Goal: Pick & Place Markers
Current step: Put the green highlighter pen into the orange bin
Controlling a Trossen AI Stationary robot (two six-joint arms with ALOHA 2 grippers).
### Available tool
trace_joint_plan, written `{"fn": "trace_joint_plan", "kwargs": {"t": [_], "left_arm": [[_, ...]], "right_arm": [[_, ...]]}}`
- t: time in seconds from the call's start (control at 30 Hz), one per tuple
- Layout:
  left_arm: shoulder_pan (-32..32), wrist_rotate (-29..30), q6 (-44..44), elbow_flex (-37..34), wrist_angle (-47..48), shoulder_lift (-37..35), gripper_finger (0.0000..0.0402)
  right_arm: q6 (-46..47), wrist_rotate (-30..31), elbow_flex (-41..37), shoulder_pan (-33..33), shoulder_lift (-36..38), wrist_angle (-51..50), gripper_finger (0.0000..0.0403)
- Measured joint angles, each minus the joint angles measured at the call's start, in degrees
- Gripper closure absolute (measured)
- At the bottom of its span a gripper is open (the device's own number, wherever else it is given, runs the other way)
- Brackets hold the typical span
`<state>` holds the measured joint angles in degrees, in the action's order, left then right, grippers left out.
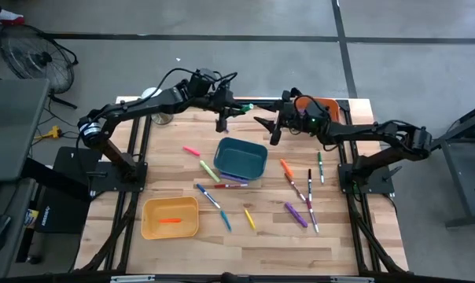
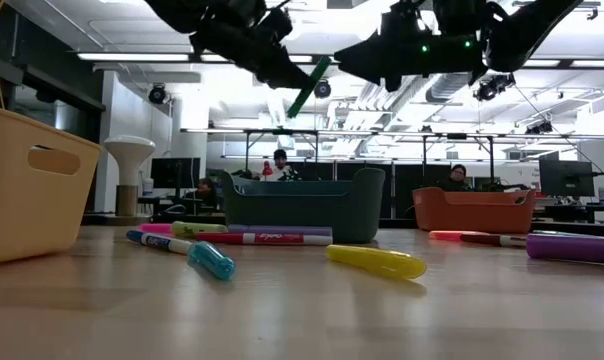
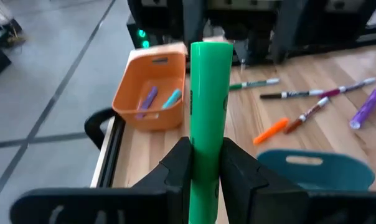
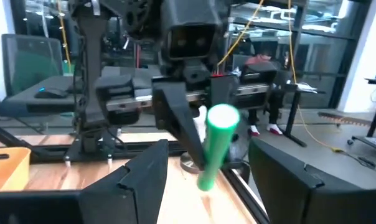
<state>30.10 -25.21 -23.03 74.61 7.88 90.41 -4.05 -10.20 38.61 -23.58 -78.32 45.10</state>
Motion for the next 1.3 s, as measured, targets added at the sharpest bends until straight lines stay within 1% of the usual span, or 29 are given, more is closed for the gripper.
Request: {"fn": "trace_joint_plan", "kwargs": {"t": [0.2, 0.37, 0.57, 0.8, 0.87, 0.97, 1.23, 1.3], "left_arm": [[-0.17, -0.03, 1.33, 0.00, -1.32, 0.00, 0.0350], [-0.15, 0.00, 1.49, 0.00, -1.68, 0.00, 0.0350], [-0.15, -0.03, 1.49, 0.00, -1.90, 0.00, 0.0350], [-0.15, -0.88, 1.03, 0.00, -1.81, 0.57, 0.0350], [-0.15, -0.86, 0.92, 0.00, -1.79, 0.57, 0.0350], [-0.15, -0.86, 0.84, 0.00, -1.83, 0.57, 0.0350], [-0.10, -0.18, 0.62, 0.00, -1.88, 0.59, 0.0350], [-0.10, -0.29, 0.64, 0.00, -1.99, 0.59, 0.0350]], "right_arm": [[-0.70, -0.21, 0.00, 0.91, -0.09, 2.81, 0.0192], [-0.83, 0.18, 0.47, 0.39, -0.96, 3.93, 0.0192], [-1.23, -0.55, 5.11, -0.05, -7.07, 3.60, 0.0192], [-2.36, -0.04, 8.94, -0.03, -10.90, 3.59, 0.0197], [-2.44, 0.01, 9.14, -0.08, -10.97, 3.39, 0.0206], [-2.75, 0.05, 9.11, -0.75, -11.04, 2.50, 0.0232], [-1.63, -0.64, 9.11, -2.60, -11.04, 1.57, 0.0340], [-1.57, -0.71, 9.11, -2.61, -11.04, 1.80, 0.0347]]}}
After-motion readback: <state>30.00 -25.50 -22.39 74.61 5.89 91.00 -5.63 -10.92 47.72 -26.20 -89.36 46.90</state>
